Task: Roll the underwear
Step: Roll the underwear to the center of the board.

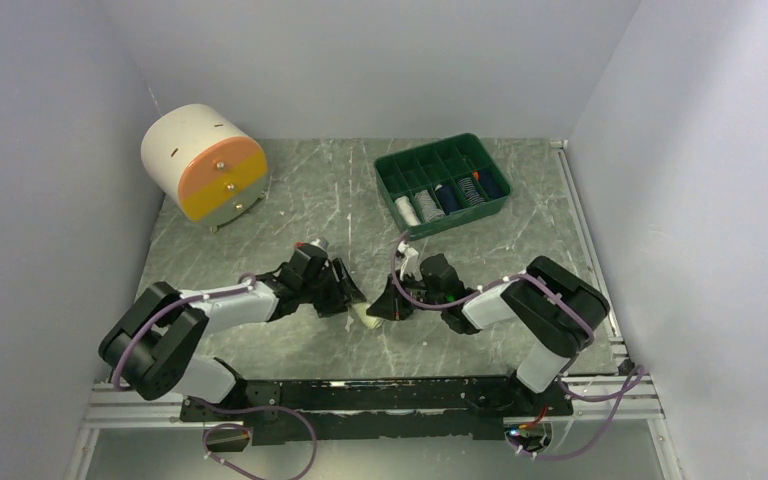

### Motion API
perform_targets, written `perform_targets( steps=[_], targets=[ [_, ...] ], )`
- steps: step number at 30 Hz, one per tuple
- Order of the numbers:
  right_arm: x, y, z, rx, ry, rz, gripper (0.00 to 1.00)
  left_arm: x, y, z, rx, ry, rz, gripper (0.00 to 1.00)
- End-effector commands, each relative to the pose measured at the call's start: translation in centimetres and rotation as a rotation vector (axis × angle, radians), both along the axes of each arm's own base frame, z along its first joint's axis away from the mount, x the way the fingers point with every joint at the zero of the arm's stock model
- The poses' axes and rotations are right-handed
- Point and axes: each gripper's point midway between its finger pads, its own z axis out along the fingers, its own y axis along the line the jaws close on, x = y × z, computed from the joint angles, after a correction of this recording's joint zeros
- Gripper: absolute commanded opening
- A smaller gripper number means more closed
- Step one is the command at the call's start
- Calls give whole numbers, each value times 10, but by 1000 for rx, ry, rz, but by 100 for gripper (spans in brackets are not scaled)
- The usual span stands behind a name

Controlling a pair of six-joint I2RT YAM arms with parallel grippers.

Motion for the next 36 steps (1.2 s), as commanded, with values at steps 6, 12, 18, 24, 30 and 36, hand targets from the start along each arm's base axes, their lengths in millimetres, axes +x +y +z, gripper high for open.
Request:
perform_targets(
  steps=[6, 12, 18, 24, 30, 36],
  targets=[
    [-7, -6, -22, -36, 148, 52, 22, -17, 5, -39, 118, 91, -16, 47],
    [13, -12, 4, -141, -77, 21, 54, -21, 11, -45, 153, 120, -11, 43],
    [21, -16, 45, -328, -453, -70, 60, -19, 10, -44, 168, 131, -10, 41],
    [10, -10, 50, -467, -606, -106, 55, -16, 8, -41, 164, 134, -5, 41],
    [-4, 10, 35, -525, -653, -71, 53, -17, 7, -40, 174, 146, -15, 41],
    [-5, 5, 13, -582, -610, -101, 31, -16, 3, -35, 148, 144, -15, 44]
  ],
)
